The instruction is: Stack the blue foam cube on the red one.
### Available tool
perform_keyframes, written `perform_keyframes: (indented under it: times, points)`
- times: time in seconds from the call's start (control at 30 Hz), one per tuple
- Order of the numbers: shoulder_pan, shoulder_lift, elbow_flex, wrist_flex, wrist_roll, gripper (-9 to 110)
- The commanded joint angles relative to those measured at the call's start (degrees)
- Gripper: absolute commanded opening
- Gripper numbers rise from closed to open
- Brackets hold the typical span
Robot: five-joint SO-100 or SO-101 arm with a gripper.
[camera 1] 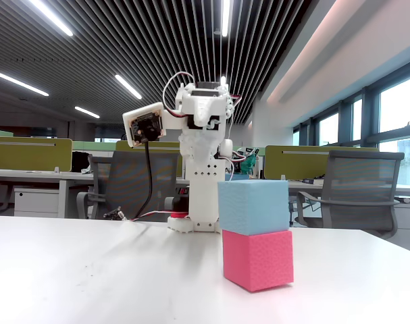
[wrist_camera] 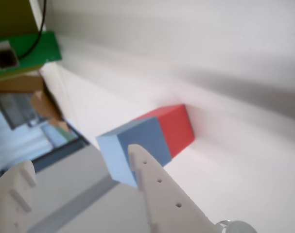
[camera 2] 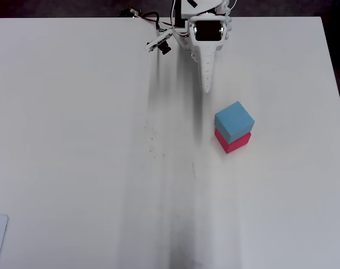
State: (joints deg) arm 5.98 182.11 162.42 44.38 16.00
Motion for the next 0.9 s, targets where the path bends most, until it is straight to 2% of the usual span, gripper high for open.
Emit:
perform_keyframes:
  times: [0.0, 0.87]
  points:
    - [0.3, 0.4, 0.4, -1.4, 0.4, 24]
    - [0.6, 0.4, 7.3, -6.0, 0.4, 24]
